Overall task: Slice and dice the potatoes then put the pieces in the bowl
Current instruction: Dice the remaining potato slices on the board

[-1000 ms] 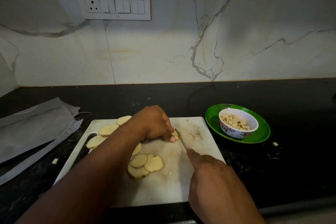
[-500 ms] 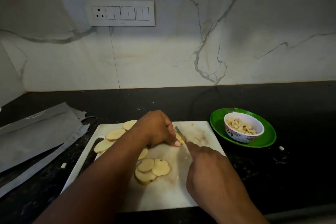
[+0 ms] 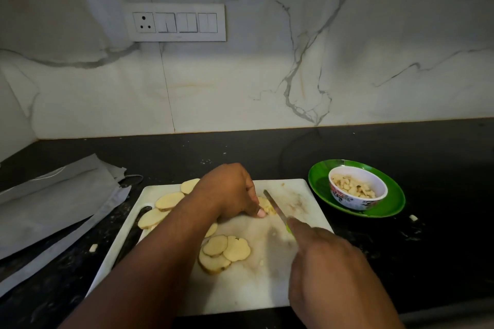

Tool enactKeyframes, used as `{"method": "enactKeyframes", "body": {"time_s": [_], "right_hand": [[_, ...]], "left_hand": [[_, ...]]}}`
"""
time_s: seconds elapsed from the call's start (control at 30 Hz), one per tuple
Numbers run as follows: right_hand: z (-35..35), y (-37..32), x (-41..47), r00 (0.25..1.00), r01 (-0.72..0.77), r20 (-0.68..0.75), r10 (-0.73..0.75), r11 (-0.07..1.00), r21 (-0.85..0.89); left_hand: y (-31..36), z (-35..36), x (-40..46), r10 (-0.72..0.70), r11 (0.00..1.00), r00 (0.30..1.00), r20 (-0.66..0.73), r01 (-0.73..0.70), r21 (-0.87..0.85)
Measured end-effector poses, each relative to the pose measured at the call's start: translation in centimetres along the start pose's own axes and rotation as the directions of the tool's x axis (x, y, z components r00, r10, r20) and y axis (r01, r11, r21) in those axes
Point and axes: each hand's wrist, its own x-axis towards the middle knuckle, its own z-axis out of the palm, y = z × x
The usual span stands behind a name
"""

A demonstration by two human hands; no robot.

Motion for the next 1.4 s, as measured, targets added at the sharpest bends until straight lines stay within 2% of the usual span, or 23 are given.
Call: {"method": "enactKeyframes", "body": {"time_s": [0.27,0.33,0.4,0.47,0.53,0.6,0.63,0.7,0.9,0.97,1.03,1.1,1.13,1.2,1.23,1.27,1.3,1.4], "right_hand": [[2.3,0.3,1.5,0.986,-0.033,0.162,0.032,0.999,0.002],[2.2,0.6,-0.1,0.991,-0.022,0.129,0.019,0.999,0.026],[1.7,0.7,-1.2,0.997,0.018,0.079,-0.016,1.0,-0.023],[1.1,1.2,-1.8,1.0,-0.002,-0.014,0.002,1.0,0.012],[-0.1,0.6,-1.3,0.998,-0.037,0.054,0.038,0.999,-0.014],[-0.1,0.4,-0.2,0.998,0.022,-0.059,-0.02,0.999,0.047],[0.2,0.2,0.5,0.997,0.033,-0.072,-0.031,0.999,0.034],[1.0,-0.3,1.9,0.999,0.032,-0.023,-0.032,0.999,-0.007],[2.6,-0.2,1.5,0.994,-0.02,0.108,0.018,1.0,0.018],[2.5,0.1,0.0,0.998,0.011,0.054,-0.012,1.0,0.015],[2.3,0.4,-1.2,0.997,0.006,0.073,-0.005,1.0,-0.003],[2.4,1.0,-2.0,0.998,-0.014,-0.058,0.014,1.0,0.001],[2.1,1.0,-2.0,0.997,-0.033,-0.074,0.03,0.999,-0.031],[0.6,0.1,-1.2,0.999,-0.043,0.024,0.043,0.999,-0.02],[0.3,-0.3,-0.5,0.999,-0.036,0.03,0.036,0.999,0.007],[0.8,-0.2,0.3,0.998,0.0,-0.059,0.001,1.0,0.021],[1.0,-0.5,1.0,0.997,0.013,-0.07,-0.011,1.0,0.024],[2.4,-0.8,2.5,1.0,0.0,-0.011,0.0,1.0,0.022]], "left_hand": [[-0.1,-0.1,0.0,-0.023,0.998,1.0,0.017,0.024,-0.06],[-0.3,-0.2,0.2,-0.031,0.997,0.999,0.025,0.032,-0.069],[-0.3,-0.1,0.3,-0.021,0.998,0.999,0.033,0.023,-0.055],[-0.2,-0.2,0.1,-0.003,1.0,0.999,0.034,0.004,-0.02],[-0.2,-0.3,0.1,0.006,1.0,0.999,0.035,-0.007,0.009],[-0.2,-0.4,0.0,0.01,1.0,0.999,0.034,-0.01,0.016],[-0.3,-0.4,0.0,0.012,1.0,0.999,0.033,-0.012,0.015],[-0.4,-0.3,0.0,0.009,1.0,1.0,0.026,-0.009,0.007],[-0.6,-0.2,0.3,-0.009,0.998,1.0,0.016,0.01,-0.062],[-0.7,-0.3,0.4,-0.005,0.997,1.0,0.023,0.006,-0.078],[-0.7,-0.3,0.4,-0.001,0.997,1.0,0.024,0.003,-0.073],[-0.8,-0.3,0.4,0.002,0.998,1.0,0.016,-0.001,-0.066],[-0.8,-0.3,0.4,0.001,0.998,1.0,0.011,0.0,-0.064],[-0.8,-0.4,0.4,-0.01,0.998,1.0,0.004,0.01,-0.054],[-0.8,-0.4,0.3,-0.019,0.999,1.0,0.001,0.019,-0.047],[-0.7,-0.4,0.3,-0.03,0.999,1.0,-0.002,0.03,-0.041],[-0.7,-0.4,0.3,-0.04,0.999,0.999,-0.004,0.04,-0.037],[-0.8,-0.3,0.4,-0.06,0.998,0.998,-0.009,0.059,-0.037]]}}
